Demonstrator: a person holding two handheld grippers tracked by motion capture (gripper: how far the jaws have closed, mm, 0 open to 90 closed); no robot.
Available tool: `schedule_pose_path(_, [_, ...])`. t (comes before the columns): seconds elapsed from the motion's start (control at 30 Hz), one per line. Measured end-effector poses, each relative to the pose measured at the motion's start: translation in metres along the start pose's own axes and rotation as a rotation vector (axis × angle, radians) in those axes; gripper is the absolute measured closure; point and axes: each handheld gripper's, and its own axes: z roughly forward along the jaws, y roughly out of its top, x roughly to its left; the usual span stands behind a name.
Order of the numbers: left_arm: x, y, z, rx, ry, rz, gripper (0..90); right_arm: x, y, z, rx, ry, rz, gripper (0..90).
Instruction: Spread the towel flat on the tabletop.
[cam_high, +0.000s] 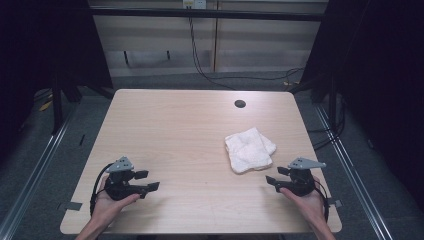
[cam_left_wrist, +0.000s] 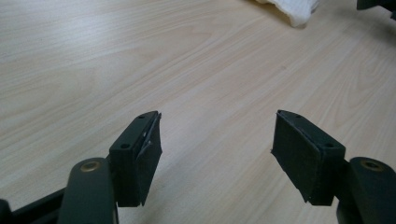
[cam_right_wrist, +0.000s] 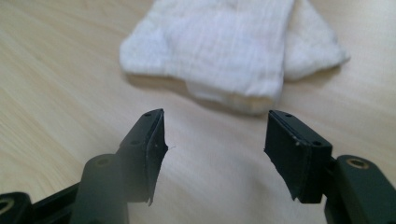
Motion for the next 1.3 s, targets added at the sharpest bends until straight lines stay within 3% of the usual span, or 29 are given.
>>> schedule_pose_path(0.23, [0.003,0.000,-0.001,-0.015,-0.004,-0.013,32.3,-0.003,0.025,0.003,-0.038,0.031,-0.010,39.2])
schedule_pose_path(0.3, [0.004,0.000,0.001,-0.014,-0.008,-0.018,32.2,-0.006,0.037,0.012,-0.036,0.042,-0.015,39.4])
schedule_pose_path(0.4, [0.005,0.003,0.003,-0.010,-0.008,-0.013,32.2,-0.011,0.049,0.022,-0.034,0.049,-0.018,46.9])
schedule_pose_path(0.6, [0.002,0.002,0.000,-0.014,-0.006,-0.003,32.2,-0.018,0.071,0.044,-0.036,0.061,-0.019,47.3])
schedule_pose_path(0.67, [0.002,0.001,-0.001,-0.014,-0.005,0.002,32.2,-0.019,0.073,0.047,-0.029,0.068,-0.024,46.5])
schedule_pose_path(0.73, [0.002,-0.001,-0.005,-0.021,-0.007,0.005,32.1,-0.018,0.074,0.058,0.027,0.075,-0.035,37.3])
schedule_pose_path(0.9, [0.003,0.000,-0.002,-0.008,-0.015,0.000,31.8,-0.020,0.067,0.074,0.049,0.082,-0.036,30.1])
schedule_pose_path(1.0, [0.002,0.001,0.001,-0.002,-0.016,0.005,31.8,-0.021,0.064,0.086,0.096,0.071,-0.043,29.8])
schedule_pose_path(1.17, [0.001,0.000,0.000,-0.001,-0.014,0.015,31.8,-0.021,0.057,0.098,0.129,0.078,-0.058,29.5])
schedule_pose_path(1.3, [0.000,-0.001,0.000,0.003,-0.009,0.015,32.2,-0.013,0.056,0.097,0.133,0.027,-0.039,37.2])
